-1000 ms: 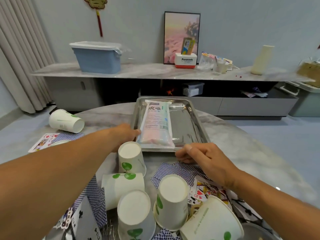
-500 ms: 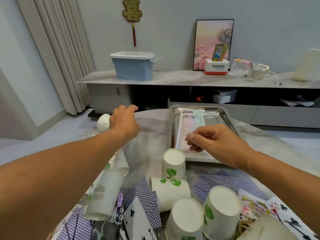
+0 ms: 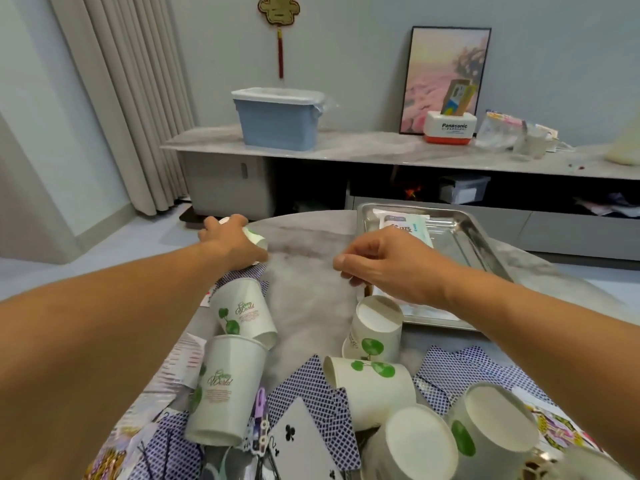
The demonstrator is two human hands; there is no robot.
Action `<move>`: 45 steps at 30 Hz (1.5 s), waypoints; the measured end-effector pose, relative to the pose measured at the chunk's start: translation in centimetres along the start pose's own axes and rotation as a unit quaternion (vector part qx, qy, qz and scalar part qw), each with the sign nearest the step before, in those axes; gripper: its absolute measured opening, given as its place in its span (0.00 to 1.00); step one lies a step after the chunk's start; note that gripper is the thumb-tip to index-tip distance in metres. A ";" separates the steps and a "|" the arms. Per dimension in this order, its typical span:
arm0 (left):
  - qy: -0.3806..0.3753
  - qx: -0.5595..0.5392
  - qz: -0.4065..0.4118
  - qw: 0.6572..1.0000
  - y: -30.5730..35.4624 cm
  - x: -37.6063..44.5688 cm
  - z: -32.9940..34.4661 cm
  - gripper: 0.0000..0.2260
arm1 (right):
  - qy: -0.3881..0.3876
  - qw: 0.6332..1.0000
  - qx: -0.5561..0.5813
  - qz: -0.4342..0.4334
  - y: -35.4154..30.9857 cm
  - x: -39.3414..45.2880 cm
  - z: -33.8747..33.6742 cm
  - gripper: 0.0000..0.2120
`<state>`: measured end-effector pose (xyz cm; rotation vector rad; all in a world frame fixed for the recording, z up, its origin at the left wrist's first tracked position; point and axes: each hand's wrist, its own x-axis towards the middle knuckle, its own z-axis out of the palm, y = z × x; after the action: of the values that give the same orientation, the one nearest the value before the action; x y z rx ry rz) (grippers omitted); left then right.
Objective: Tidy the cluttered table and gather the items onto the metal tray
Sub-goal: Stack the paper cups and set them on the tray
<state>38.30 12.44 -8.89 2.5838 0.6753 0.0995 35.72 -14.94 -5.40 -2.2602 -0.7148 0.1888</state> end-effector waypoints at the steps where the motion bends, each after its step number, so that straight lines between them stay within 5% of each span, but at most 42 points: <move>1: 0.010 -0.016 0.004 1.000 0.1 0.1 0.3 0.34 | -0.005 1.000 -0.001 0.005 0.0 0.0 0.0 0.13; 10: 0.051 -0.198 0.051 0.978 3.2 -1.5 -0.9 0.29 | -0.072 0.990 -0.119 0.034 -2.2 -1.8 -1.0 0.26; 13: 0.019 -0.310 0.070 0.948 4.8 -3.8 -2.1 0.28 | -0.130 0.959 -0.243 0.065 -3.2 -3.1 -1.6 0.38; 16: -0.041 -0.402 0.053 0.913 5.7 -6.5 -3.5 0.24 | -0.146 0.935 -0.307 0.098 -3.5 -4.3 -1.4 0.37; 20: -0.142 -0.509 -0.030 0.848 5.1 -11.4 -5.8 0.17 | -0.088 0.962 -0.235 0.107 -4.5 -5.4 -2.8 0.28; 25: -0.174 -0.582 -0.105 0.787 3.4 -18.3 -7.7 0.18 | 0.040 0.992 -0.037 0.116 -7.0 -8.8 -8.4 0.17; 32: -0.247 -0.636 -0.095 0.725 5.0 -30.3 -8.1 0.23 | 0.187 0.951 0.233 0.080 -12.0 -19.1 -7.2 0.09; 34: -0.253 -0.647 -0.086 0.714 5.6 -33.4 -8.4 0.25 | 0.189 0.951 0.232 0.072 -13.3 -21.5 -5.8 0.12; 38: -0.226 -0.680 -0.104 0.689 5.7 -38.1 -9.0 0.08 | 0.205 0.956 0.197 0.069 -14.7 -25.7 -4.2 0.20; 45: -0.244 -0.673 -0.076 0.694 5.3 -43.4 -9.6 0.19 | 0.215 0.966 0.130 0.062 -16.4 -30.8 -1.4 0.28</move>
<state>0.89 -8.37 4.01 1.0211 0.3387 -0.1198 3.31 -23.35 4.67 -1.9979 -0.2988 -0.1413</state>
